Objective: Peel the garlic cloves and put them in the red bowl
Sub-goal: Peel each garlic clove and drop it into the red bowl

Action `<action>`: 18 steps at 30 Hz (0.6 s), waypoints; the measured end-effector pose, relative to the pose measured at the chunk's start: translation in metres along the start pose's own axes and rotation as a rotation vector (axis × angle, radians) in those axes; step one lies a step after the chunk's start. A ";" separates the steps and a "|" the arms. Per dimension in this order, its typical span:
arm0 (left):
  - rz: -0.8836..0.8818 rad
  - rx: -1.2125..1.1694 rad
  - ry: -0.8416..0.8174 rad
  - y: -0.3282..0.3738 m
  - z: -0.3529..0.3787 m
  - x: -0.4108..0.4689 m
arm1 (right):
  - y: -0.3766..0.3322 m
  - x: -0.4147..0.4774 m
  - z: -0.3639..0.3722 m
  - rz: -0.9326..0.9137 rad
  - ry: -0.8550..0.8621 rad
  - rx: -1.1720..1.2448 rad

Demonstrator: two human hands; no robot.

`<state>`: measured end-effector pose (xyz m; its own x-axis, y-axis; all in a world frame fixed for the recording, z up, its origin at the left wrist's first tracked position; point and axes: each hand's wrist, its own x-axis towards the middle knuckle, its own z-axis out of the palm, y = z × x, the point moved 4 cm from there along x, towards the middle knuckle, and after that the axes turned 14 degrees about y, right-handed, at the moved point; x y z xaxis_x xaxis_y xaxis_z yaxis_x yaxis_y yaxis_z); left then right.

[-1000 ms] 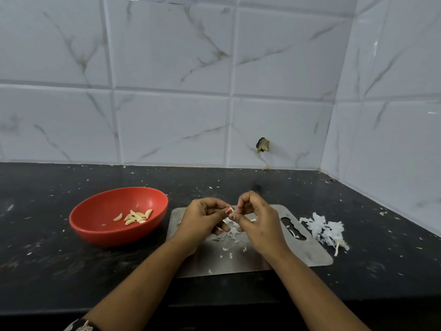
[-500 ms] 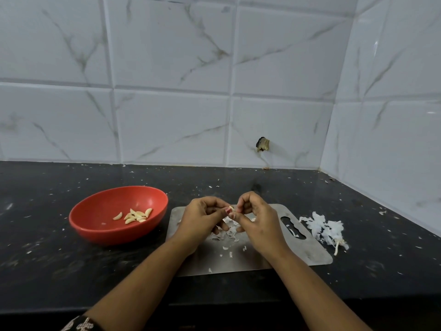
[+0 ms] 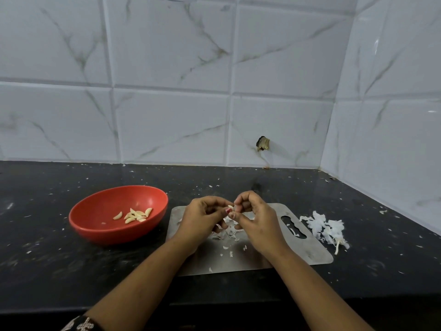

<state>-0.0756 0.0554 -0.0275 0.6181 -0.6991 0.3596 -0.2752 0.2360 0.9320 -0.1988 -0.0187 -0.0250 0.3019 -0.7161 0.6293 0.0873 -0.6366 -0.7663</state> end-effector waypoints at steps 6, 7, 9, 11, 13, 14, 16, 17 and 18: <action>-0.077 -0.080 0.003 -0.003 0.003 0.000 | 0.000 0.001 -0.001 -0.007 0.020 -0.008; -0.094 -0.098 -0.001 -0.003 0.004 -0.001 | -0.001 0.001 -0.001 -0.006 0.027 -0.005; -0.116 -0.124 -0.012 -0.003 0.004 -0.001 | -0.001 0.001 -0.002 -0.029 0.032 -0.032; -0.123 -0.130 -0.028 -0.003 0.005 -0.001 | -0.002 0.002 -0.002 -0.089 0.030 -0.087; -0.123 -0.133 -0.034 -0.004 0.005 0.000 | -0.002 0.002 -0.002 -0.145 0.027 -0.123; -0.119 -0.129 -0.031 -0.004 0.004 0.001 | -0.003 0.002 -0.002 -0.161 0.020 -0.134; -0.099 -0.111 -0.019 -0.005 0.004 0.001 | -0.002 0.002 -0.002 -0.174 0.006 -0.166; -0.086 -0.102 -0.010 -0.005 0.004 0.001 | -0.002 0.001 -0.002 -0.176 0.003 -0.178; -0.076 -0.096 -0.004 -0.004 0.004 0.001 | -0.001 0.001 -0.002 -0.179 0.002 -0.187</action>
<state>-0.0767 0.0516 -0.0311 0.6312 -0.7202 0.2879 -0.1557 0.2460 0.9567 -0.2000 -0.0194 -0.0228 0.2952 -0.5882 0.7529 -0.0379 -0.7947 -0.6059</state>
